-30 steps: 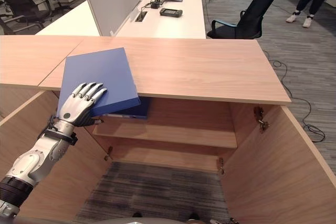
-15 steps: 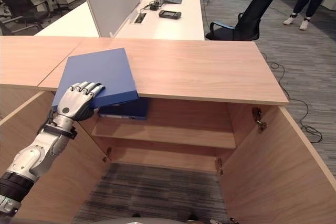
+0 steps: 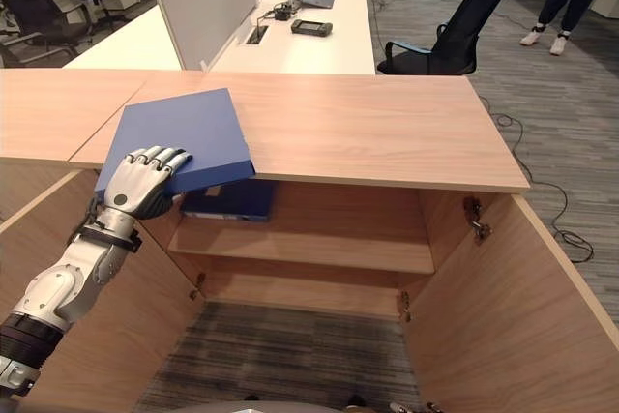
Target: Put the empty folder in the office cabinet
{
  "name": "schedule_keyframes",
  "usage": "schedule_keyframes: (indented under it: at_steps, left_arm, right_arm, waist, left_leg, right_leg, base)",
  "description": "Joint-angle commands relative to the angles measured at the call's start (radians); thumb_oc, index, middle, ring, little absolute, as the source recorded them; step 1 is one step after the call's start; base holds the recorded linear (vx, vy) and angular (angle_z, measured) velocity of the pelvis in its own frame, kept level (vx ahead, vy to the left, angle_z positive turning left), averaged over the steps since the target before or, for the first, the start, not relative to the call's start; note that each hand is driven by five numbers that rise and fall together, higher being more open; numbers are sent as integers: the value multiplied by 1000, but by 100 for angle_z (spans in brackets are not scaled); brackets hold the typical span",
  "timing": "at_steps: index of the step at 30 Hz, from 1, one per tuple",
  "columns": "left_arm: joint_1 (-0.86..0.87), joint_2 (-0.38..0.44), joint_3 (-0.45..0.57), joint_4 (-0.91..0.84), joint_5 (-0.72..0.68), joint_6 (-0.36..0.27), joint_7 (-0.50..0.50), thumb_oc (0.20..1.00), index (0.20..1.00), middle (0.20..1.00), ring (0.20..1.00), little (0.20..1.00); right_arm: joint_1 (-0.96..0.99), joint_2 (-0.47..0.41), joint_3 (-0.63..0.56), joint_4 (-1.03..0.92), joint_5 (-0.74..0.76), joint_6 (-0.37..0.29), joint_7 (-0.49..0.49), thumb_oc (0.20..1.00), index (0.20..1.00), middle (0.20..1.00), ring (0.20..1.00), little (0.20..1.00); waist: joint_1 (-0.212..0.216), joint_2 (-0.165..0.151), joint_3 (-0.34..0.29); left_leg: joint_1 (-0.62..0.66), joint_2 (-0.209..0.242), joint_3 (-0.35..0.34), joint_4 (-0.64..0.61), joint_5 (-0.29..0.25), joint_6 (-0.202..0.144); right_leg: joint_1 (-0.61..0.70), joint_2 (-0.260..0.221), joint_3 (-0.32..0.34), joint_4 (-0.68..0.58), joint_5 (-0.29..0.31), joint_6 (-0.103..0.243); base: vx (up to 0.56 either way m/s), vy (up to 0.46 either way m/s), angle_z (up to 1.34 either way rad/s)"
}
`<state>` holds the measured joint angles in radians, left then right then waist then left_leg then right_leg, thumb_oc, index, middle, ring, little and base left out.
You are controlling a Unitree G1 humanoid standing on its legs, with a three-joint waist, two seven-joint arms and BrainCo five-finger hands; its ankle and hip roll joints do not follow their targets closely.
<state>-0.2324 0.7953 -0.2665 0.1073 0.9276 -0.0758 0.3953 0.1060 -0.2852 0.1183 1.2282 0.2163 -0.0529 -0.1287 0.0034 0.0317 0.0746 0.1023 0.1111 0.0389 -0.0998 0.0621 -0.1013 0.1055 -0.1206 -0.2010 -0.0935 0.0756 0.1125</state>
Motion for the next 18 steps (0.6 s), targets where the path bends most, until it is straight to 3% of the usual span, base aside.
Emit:
schedule_keyframes:
  at_steps: [1,6,10,14,18]
  left_arm:
    - [-106,57,53,-22,-45,2,-4,200,200,200,200,200]
    - [-168,84,96,-62,-100,9,17,200,200,200,200,200]
    - [-197,88,190,-141,-236,-16,46,200,200,200,200,200]
    - [-180,17,281,-220,-442,-79,53,200,200,200,200,200]
    - [-172,-15,315,-254,-551,-109,47,200,200,200,200,200]
  right_arm:
    - [-66,-4,0,39,29,3,-1,1000,1000,1000,1000,1000]
    - [-73,4,10,40,31,7,1,1000,1000,1000,1000,1000]
    - [-82,11,12,46,42,10,7,1000,1000,1000,1000,1000]
    - [-96,16,4,52,63,10,15,1000,1000,1000,1000,1000]
    - [-97,18,6,51,69,6,22,1000,1000,1000,1000,1000]
  waist:
    - [-9,-14,31]
    - [-7,-10,26]
    - [2,-5,14]
    - [11,-3,5]
    - [15,-5,0]
  left_leg:
    - [16,-14,42,13,-80,-7]
    - [14,-16,39,13,-76,-8]
    - [13,-17,35,13,-71,-9]
    - [7,-18,35,13,-63,-11]
    - [4,-18,37,13,-63,-11]
  right_leg:
    - [51,-13,33,27,-126,63]
    - [53,-13,30,25,-127,62]
    - [56,-14,25,18,-123,61]
    - [48,-18,26,12,-115,60]
    - [42,-20,28,8,-108,61]
  base:
    - [0,0,0]
    - [-6,-5,0]
    - [-8,-6,0]
    - [0,0,0]
    - [0,0,0]
